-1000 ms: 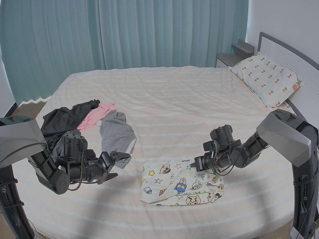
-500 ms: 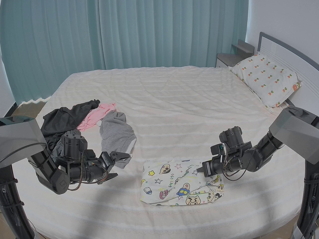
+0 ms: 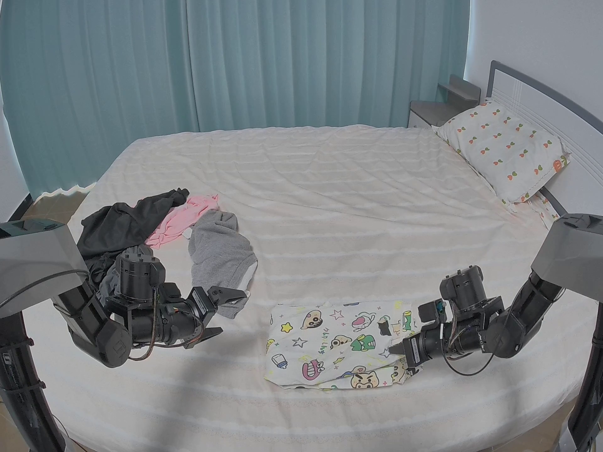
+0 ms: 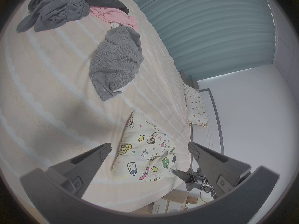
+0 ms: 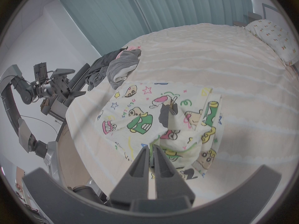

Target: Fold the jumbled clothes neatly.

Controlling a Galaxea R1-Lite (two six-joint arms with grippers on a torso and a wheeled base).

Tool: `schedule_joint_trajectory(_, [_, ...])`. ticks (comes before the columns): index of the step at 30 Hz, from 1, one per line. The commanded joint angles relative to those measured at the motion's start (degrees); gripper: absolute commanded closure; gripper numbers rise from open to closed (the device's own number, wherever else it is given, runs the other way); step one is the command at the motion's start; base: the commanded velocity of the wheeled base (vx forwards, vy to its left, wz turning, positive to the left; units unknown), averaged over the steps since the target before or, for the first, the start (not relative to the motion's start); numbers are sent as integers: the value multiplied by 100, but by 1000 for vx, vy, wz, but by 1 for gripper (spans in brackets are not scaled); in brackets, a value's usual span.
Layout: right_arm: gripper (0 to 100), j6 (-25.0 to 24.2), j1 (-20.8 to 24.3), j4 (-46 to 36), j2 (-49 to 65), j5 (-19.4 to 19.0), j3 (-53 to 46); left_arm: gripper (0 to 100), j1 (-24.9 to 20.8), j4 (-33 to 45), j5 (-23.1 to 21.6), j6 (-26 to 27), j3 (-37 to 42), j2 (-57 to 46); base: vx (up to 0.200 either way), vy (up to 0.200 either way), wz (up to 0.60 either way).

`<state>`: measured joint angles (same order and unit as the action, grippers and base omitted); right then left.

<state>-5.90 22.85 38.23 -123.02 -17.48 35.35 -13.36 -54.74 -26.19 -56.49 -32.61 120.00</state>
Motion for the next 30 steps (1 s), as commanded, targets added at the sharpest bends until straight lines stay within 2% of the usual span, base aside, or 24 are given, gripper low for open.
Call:
schedule_joint_trajectory(1, [100,-8,53,238,41,-1,-433,0,0,-2,-1,-2,9,5,0,0,0])
schedule_joint_trajectory(16, [100,-34,36,308,-3,-10,-863,0,0,-2,-1,-2,9,5,0,0,0])
schedule_joint_trajectory(17, [0,-52,36,317,-3,-1,-855,0,0,-2,-1,-2,9,5,0,0,0])
schedule_joint_trajectory(24, [0,-60,-35,545,278,-10,-1206,0,0,-2,-1,-11,9,5,0,0,0])
schedule_joint_trajectory(30, [0,-201,-465,1134,718,-18,-1487,0,9,-2,-1,-11,9,14,0,0,0])
